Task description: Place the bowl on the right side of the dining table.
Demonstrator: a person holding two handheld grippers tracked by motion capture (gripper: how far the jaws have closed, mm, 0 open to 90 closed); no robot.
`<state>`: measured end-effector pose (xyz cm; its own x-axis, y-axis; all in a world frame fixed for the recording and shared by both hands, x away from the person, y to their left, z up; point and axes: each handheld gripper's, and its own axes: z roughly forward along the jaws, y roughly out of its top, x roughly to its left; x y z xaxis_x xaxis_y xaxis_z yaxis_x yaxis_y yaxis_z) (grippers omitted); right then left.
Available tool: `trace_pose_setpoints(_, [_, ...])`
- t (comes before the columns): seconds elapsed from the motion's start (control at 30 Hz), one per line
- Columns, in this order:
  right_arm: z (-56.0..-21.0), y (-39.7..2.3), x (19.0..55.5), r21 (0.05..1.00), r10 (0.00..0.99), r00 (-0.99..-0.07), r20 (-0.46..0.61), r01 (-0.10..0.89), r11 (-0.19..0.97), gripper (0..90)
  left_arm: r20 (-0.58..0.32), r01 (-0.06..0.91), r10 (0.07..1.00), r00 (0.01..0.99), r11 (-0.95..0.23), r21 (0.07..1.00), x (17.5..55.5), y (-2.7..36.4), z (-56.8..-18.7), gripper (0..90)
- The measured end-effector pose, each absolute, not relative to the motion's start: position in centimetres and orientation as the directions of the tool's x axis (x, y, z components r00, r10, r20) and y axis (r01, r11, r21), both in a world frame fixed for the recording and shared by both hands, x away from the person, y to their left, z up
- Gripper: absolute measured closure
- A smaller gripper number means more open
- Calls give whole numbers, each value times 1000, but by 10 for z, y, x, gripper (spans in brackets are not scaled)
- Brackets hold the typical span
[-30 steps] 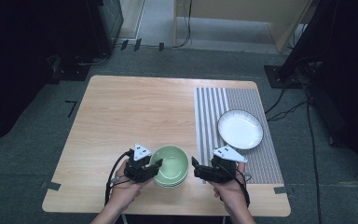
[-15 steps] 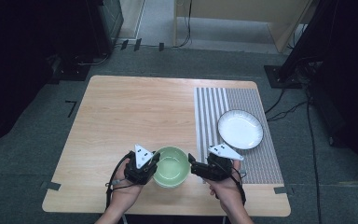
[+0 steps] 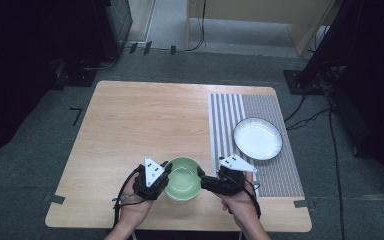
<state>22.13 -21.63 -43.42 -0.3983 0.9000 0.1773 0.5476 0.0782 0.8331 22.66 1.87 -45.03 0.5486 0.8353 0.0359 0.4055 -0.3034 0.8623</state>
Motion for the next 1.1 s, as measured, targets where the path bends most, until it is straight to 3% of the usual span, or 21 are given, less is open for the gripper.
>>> trace_pose_setpoints(0.43, [-438, -192, 225, 823, 878, -451, 162, 552, 132, 222, 34, 376, 819, 573, -299, 877, 227, 21, -448, 801])
trace_pose_setpoints(0.47, [-439, -190, 226, 821, 876, -455, 162, 554, 136, 231, 32, 376, 817, 575, -299, 877, 227, 22, -447, 800])
trace_pose_setpoints(0.5, [-440, -189, 226, 821, 879, -451, 153, 553, 140, 295, 28, 377, 817, 575, -295, 878, 227, 22, -447, 800])
trace_pose_setpoints(0.67, [-443, -189, 226, 815, 877, -455, 154, 560, 148, 345, 26, 373, 816, 578, -292, 881, 227, 22, -446, 799])
trace_pose_setpoints(0.87, [-445, -189, 225, 818, 877, -456, 154, 556, 146, 499, 25, 370, 813, 582, -291, 882, 227, 22, -444, 798])
trace_pose_setpoints(0.9, [-445, -188, 224, 818, 877, -456, 150, 555, 149, 577, 26, 368, 812, 583, -292, 883, 227, 22, -444, 798])
trace_pose_setpoints(0.93, [-445, -188, 224, 818, 877, -456, 150, 555, 149, 577, 26, 367, 812, 583, -292, 883, 227, 23, -444, 798])
trace_pose_setpoints(0.97, [-446, -187, 224, 817, 876, -458, 149, 557, 152, 643, 27, 364, 810, 585, -292, 884, 227, 23, -444, 798])
trace_pose_setpoints(1.0, [-446, -187, 224, 817, 876, -458, 149, 557, 152, 643, 27, 364, 810, 585, -292, 884, 227, 23, -444, 798])
trace_pose_setpoints(1.07, [-446, -187, 224, 819, 882, -447, 146, 555, 146, 734, 26, 363, 809, 587, -291, 885, 227, 23, -444, 797])
trace_pose_setpoints(1.1, [-446, -188, 224, 823, 887, -436, 154, 553, 129, 827, 27, 360, 808, 588, -292, 886, 227, 23, -444, 797])
